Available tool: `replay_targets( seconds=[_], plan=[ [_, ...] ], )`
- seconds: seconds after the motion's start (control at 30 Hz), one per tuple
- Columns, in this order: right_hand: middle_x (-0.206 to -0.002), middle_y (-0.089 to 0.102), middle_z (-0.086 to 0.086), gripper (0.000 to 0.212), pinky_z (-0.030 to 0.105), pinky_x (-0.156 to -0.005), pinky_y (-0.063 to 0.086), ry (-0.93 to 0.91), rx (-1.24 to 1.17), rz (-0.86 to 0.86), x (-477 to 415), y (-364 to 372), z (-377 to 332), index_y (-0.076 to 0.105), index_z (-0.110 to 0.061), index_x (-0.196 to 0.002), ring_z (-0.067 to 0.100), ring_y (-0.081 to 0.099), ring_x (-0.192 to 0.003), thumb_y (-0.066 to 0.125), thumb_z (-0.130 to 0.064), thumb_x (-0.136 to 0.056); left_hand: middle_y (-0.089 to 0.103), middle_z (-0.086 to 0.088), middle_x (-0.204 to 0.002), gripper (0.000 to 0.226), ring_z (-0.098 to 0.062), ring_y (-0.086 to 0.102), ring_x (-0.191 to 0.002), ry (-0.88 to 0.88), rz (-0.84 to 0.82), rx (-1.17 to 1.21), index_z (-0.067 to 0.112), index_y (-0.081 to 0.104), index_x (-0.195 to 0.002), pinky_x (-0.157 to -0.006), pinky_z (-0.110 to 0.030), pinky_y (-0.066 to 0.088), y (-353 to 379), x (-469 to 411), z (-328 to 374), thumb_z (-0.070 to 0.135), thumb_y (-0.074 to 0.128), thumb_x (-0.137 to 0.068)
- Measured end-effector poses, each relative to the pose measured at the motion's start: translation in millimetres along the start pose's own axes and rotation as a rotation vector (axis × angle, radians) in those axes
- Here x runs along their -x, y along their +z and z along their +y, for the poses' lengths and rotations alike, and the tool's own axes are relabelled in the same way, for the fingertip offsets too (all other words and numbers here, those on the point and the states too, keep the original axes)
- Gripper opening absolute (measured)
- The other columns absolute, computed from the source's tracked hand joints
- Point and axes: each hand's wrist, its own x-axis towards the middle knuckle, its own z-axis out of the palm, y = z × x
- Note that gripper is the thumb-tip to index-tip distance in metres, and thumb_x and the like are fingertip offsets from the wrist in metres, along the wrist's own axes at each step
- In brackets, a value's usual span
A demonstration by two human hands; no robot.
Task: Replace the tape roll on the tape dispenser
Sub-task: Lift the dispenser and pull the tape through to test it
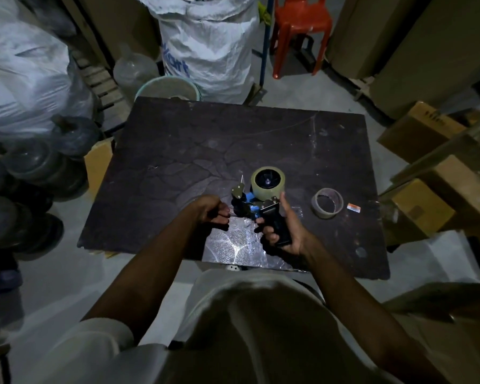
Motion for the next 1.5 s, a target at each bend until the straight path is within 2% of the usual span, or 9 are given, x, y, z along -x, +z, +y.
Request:
replay_targets(
  seconds=[0.1, 0.27, 0.5, 0.83, 0.97, 1.07, 1.2, 1.37, 1.5],
  plan=[
    [-0.084, 0.057, 0.008, 0.088, 0.021, -0.038, 0.036, -0.082, -0.004, 0.026, 3.9, 2.4, -3.4, 0.063, -0.005, -0.107, 0.012, 0.047, -0.048, 0.041, -0.088, -0.087, 0.058, -0.007, -0.083, 0.024, -0.016, 0.058, -0.071, 0.066, -0.025, -0.046, 0.006, 0.058, -0.083, -0.051, -0.024, 0.058, -1.3, 5.9, 26.6, 0.010, 0.048, -0.104],
    [-0.064, 0.050, 0.009, 0.082, 0.026, -0.042, 0.038, -0.222, 0.125, 0.086, 20.5, 12.8, -17.6, 0.062, -0.009, -0.085, 0.020, 0.045, -0.044, 0.044, -0.089, -0.085, 0.067, 0.000, -0.063, 0.031, -0.012, 0.052, -0.067, 0.173, -0.070, -0.166, 0.007, 0.060, -0.080, -0.045, -0.016, 0.053, 10.7, 29.6, 80.4, 0.004, 0.041, -0.104],
    [-0.073, 0.050, 0.004, 0.067, 0.025, -0.048, 0.033, -0.257, -0.023, 0.066, 52.3, 23.5, -5.1, 0.060, -0.011, -0.089, 0.016, 0.042, -0.049, 0.042, -0.075, -0.095, 0.064, -0.013, -0.060, 0.026, -0.015, 0.063, -0.041, 0.351, -0.079, -0.390, -0.004, 0.063, -0.076, -0.043, -0.024, 0.055, 21.5, 42.0, 114.2, -0.006, 0.051, -0.098],
    [-0.060, 0.052, 0.018, 0.078, 0.032, -0.046, 0.039, -0.541, 0.299, 0.373, 105.1, 46.4, 51.2, 0.062, -0.002, -0.071, 0.024, 0.043, -0.044, 0.055, -0.077, -0.091, 0.063, -0.021, -0.064, 0.013, -0.031, 0.061, -0.053, 0.473, -0.139, -0.567, -0.019, 0.066, -0.089, -0.051, -0.036, 0.058, 20.6, 56.7, 65.5, -0.008, 0.058, -0.087],
    [-0.053, 0.049, 0.014, 0.076, 0.029, -0.047, 0.042, -0.468, 0.388, 0.368, 133.9, 56.7, 83.0, 0.058, -0.002, -0.070, 0.024, 0.047, -0.042, 0.056, -0.076, -0.091, 0.063, -0.025, -0.066, 0.013, -0.028, 0.061, -0.044, 0.526, -0.169, -0.644, -0.018, 0.066, -0.082, -0.047, -0.034, 0.058, 21.2, 89.4, 46.9, -0.016, 0.055, -0.088],
    [-0.072, 0.066, 0.015, 0.069, 0.039, -0.064, 0.056, -0.344, 0.345, 0.299, 145.3, 63.9, 102.3, 0.067, -0.003, -0.087, 0.028, 0.065, -0.059, 0.065, -0.073, -0.086, 0.068, -0.029, -0.065, 0.016, -0.030, 0.064, -0.047, 0.537, -0.216, -0.721, -0.014, 0.070, -0.067, -0.051, -0.035, 0.059, 22.9, 108.8, 26.8, -0.021, 0.057, -0.074],
    [-0.081, 0.073, 0.012, 0.052, 0.032, -0.060, 0.051, -0.219, 0.297, 0.261, 161.2, 69.0, 130.2, 0.065, -0.012, -0.112, 0.025, 0.068, -0.066, 0.064, -0.060, -0.094, 0.066, -0.014, -0.056, 0.020, -0.024, 0.064, -0.047, 0.465, -0.150, -0.757, -0.008, 0.062, -0.080, -0.046, -0.031, 0.056, 22.5, 112.1, -10.4, -0.016, 0.046, -0.091],
    [-0.068, 0.057, 0.007, 0.044, 0.032, -0.058, 0.044, -0.239, 0.193, 0.214, 175.9, 61.5, 168.7, 0.057, -0.012, -0.087, 0.020, 0.052, -0.056, 0.064, -0.054, -0.095, 0.063, -0.021, -0.069, 0.038, -0.024, 0.064, -0.050, 0.379, -0.260, -0.702, -0.006, 0.067, -0.066, -0.048, -0.031, 0.056, 17.5, 118.2, -41.7, -0.011, 0.044, -0.095],
    [-0.064, 0.047, 0.004, 0.054, 0.030, -0.051, 0.037, -0.267, 0.046, 0.189, 185.5, 58.6, 174.5, 0.059, -0.011, -0.075, 0.018, 0.039, -0.050, 0.055, -0.061, -0.094, 0.061, -0.019, -0.058, 0.024, -0.028, 0.060, -0.050, 0.455, -0.267, -0.626, -0.007, 0.066, -0.070, -0.050, -0.033, 0.054, 16.0, 127.6, -54.4, -0.014, 0.053, -0.089]
  ],
)
